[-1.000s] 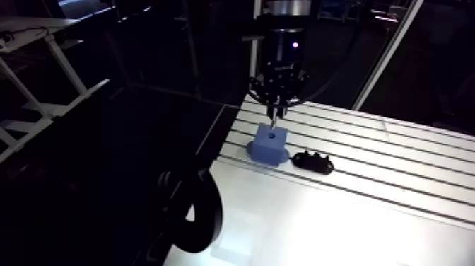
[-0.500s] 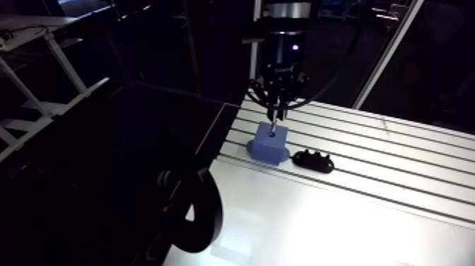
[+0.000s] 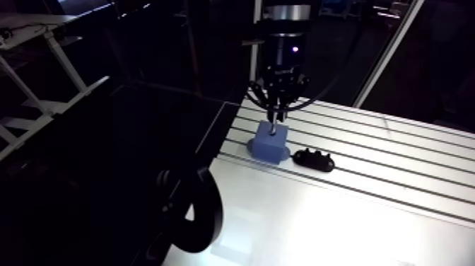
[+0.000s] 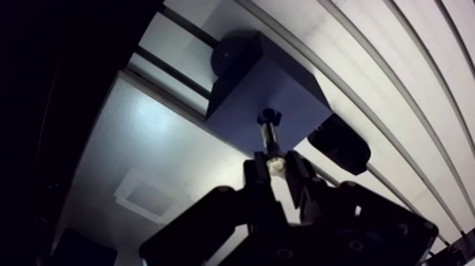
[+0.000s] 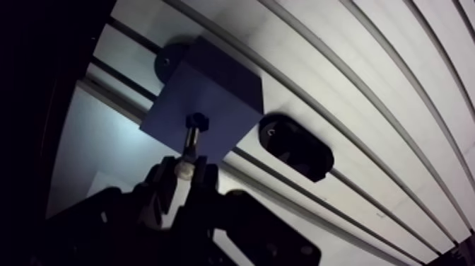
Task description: Pick up the M10 bolt and insert it into the hex recess until seated.
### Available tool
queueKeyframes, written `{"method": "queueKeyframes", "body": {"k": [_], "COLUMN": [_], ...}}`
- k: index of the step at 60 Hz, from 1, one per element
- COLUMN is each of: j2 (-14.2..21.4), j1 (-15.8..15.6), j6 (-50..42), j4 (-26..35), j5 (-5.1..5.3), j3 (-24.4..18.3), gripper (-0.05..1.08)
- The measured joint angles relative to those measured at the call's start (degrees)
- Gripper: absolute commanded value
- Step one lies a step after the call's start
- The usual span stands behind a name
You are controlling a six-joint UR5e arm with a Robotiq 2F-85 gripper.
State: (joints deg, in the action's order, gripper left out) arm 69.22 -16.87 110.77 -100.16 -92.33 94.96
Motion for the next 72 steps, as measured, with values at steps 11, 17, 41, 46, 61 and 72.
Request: {"method": "queueKeyframes", "body": {"k": [11,17,41,46,61,72], "j2": [-0.1,-0.1,-0.2,-0.3,-0.5,-0.6], "j1": [0.0,0.0,0.0,0.0,0.0,0.0], "j6": [-0.1,-0.1,-0.1,-0.1,0.0,0.0], "j4": [-0.2,-0.3,-0.5,-0.8,-1.9,-2.2], "j5": [-0.08,-0.11,-0.10,-0.09,-0.12,-0.21], "j3": [0.2,0.3,0.3,0.4,0.5,0.5], "gripper": [1.08,1.08,1.08,1.08,1.08,1.08]}}
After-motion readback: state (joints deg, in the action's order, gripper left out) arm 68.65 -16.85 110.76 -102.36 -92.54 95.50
